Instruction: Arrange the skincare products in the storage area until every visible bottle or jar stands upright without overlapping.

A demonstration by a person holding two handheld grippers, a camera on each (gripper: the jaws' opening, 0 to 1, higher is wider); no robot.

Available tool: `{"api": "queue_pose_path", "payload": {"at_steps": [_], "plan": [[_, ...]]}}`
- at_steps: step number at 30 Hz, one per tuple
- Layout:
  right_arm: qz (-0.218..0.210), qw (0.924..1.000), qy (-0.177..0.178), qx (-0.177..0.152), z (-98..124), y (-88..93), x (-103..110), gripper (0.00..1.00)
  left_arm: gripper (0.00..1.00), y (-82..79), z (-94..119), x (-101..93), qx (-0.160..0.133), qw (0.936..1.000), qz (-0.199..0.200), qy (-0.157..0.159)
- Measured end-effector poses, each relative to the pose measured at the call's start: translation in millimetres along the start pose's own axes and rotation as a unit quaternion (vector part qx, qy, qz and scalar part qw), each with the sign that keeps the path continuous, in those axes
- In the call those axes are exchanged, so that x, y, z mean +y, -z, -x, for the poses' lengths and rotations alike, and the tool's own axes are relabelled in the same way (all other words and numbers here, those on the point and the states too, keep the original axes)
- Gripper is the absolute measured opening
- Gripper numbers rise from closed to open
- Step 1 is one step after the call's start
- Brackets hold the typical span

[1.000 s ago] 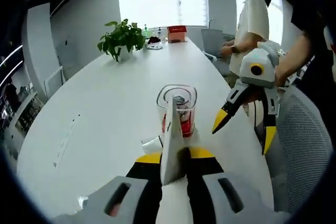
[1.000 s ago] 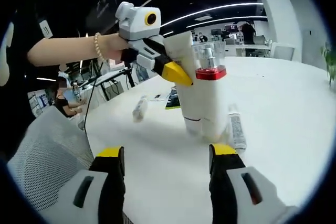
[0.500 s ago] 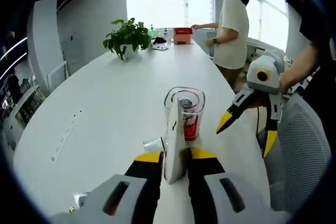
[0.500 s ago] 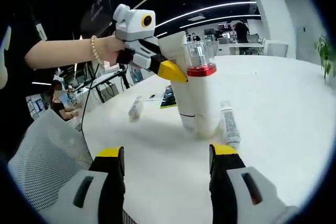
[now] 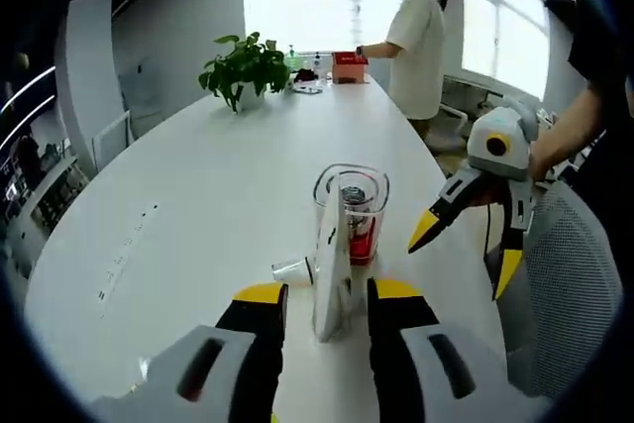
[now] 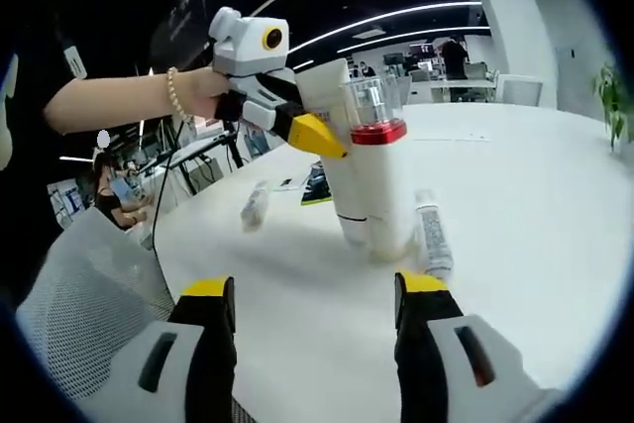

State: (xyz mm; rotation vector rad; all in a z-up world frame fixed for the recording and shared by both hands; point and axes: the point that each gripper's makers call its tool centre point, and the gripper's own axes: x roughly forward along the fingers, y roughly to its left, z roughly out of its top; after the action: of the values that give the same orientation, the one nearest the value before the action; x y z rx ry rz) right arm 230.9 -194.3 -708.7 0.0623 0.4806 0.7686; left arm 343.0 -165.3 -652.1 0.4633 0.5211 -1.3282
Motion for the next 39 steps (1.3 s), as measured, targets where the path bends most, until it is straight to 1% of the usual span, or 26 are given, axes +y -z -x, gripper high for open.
{"api": "queue_pose_path", "payload": {"at_steps": [5, 8, 10, 12, 16, 17, 18, 20, 22, 28, 35, 39], "plan": [[0.002, 1.0000, 0.004, -0.003, 1, -2.6, -1, 0.65, 0.42, 1.5, 4, 1.6, 0.002, 1.0000, 0.003, -0.009], [0.003, 1.0000, 0.006, -0.003, 3, -4.4, -1, 0.65, 0.47, 1.7, 9, 3.7, -0.002, 0.9997, 0.014, -0.020], [0.003, 1.0000, 0.008, -0.003, 4, -4.5, -1, 0.65, 0.50, -0.5, 12, 2.7, -0.005, 0.9995, 0.018, -0.025], [0.003, 0.9999, 0.009, -0.002, 5, -4.3, 1, 0.65, 0.51, 1.4, 16, 4.6, -0.007, 0.9991, 0.028, -0.029], [0.002, 0.9999, 0.016, 0.000, 7, -4.7, -1, 0.65, 0.54, 3.6, 24, -0.5, -0.009, 0.9986, 0.038, -0.035], [0.002, 0.9999, 0.017, 0.001, 8, -5.0, -2, 0.65, 0.55, 3.7, 27, -8.1, -0.010, 0.9985, 0.041, -0.035], [0.003, 0.9998, 0.019, 0.001, 9, -5.5, -3, 0.65, 0.55, 4.3, 30, -11.8, -0.012, 0.9983, 0.045, -0.036], [0.003, 0.9997, 0.023, 0.001, 9, -6.7, -6, 0.65, 0.56, 4.3, 31, -6.6, -0.014, 0.9978, 0.053, -0.037], [0.003, 0.9996, 0.027, 0.001, 11, -8.3, -8, 0.65, 0.56, 4.2, 34, -13.8, -0.016, 0.9975, 0.058, -0.038], [0.008, 0.9993, 0.035, -0.001, 12, -13.4, -12, 0.65, 0.60, 8.8, 50, -23.3, -0.027, 0.9952, 0.081, -0.047], [0.015, 0.9992, 0.038, 0.005, 12, -14.8, -15, 0.65, 0.68, 19.2, 64, -27.5, -0.028, 0.9925, 0.102, -0.062], [0.017, 0.9990, 0.041, 0.010, 14, -14.7, -14, 0.65, 0.72, 22.0, 71, -31.3, -0.035, 0.9905, 0.114, -0.070]]}}
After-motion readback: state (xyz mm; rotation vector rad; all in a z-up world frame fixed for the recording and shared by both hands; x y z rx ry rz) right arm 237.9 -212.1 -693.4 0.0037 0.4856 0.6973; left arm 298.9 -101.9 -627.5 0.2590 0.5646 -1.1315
